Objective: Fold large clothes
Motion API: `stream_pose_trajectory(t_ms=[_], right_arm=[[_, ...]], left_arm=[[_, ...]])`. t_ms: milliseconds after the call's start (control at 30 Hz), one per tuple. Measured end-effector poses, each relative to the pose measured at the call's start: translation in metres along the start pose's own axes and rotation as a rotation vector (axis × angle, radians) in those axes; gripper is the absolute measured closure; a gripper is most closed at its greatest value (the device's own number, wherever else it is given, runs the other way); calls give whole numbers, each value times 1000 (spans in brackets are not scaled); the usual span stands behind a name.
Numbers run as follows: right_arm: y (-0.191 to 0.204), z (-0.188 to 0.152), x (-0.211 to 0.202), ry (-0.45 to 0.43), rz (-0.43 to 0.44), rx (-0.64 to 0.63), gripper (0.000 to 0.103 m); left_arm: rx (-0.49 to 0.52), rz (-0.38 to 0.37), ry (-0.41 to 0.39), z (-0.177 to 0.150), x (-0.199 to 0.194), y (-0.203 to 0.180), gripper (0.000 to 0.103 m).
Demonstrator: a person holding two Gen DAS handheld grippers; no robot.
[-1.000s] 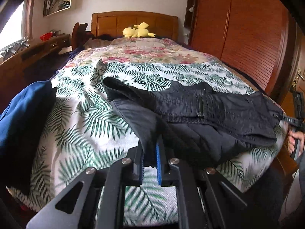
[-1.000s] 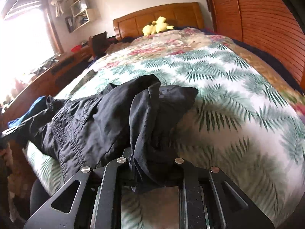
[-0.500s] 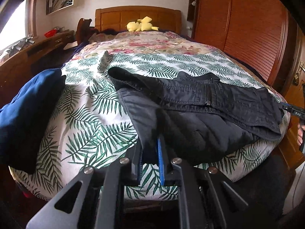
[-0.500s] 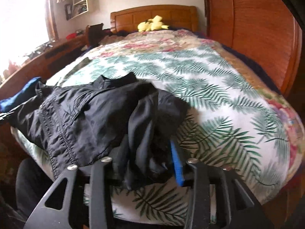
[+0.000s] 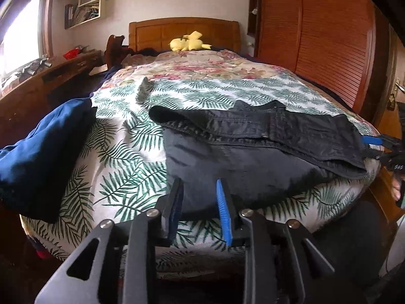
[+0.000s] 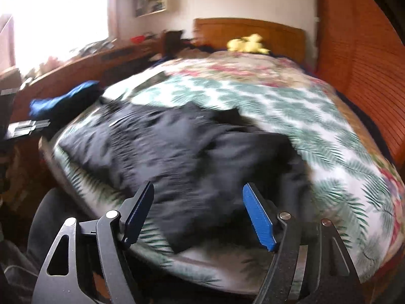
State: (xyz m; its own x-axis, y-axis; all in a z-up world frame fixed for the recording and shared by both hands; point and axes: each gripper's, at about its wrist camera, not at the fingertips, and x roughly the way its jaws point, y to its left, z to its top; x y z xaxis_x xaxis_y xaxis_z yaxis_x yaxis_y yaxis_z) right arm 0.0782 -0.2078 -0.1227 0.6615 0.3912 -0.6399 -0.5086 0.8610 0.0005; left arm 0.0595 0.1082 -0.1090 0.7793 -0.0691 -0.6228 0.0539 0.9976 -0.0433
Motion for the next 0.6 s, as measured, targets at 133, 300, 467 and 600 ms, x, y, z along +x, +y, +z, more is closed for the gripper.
stream_pose_trajectory(t_ms=[133, 300, 467, 600], right_arm=[[33, 2, 22, 22, 50, -54, 29], [54, 3, 51, 73, 60, -98, 25], [63, -3, 79, 138, 17, -158, 24], [69, -9, 94, 176, -48, -236, 23]], left_arm=[[5, -39, -10, -3, -5, -12, 74], [12, -76, -13, -5, -6, -25, 72], [21, -99, -10, -7, -5, -34, 71], [30, -112, -12, -8, -6, -40, 70]])
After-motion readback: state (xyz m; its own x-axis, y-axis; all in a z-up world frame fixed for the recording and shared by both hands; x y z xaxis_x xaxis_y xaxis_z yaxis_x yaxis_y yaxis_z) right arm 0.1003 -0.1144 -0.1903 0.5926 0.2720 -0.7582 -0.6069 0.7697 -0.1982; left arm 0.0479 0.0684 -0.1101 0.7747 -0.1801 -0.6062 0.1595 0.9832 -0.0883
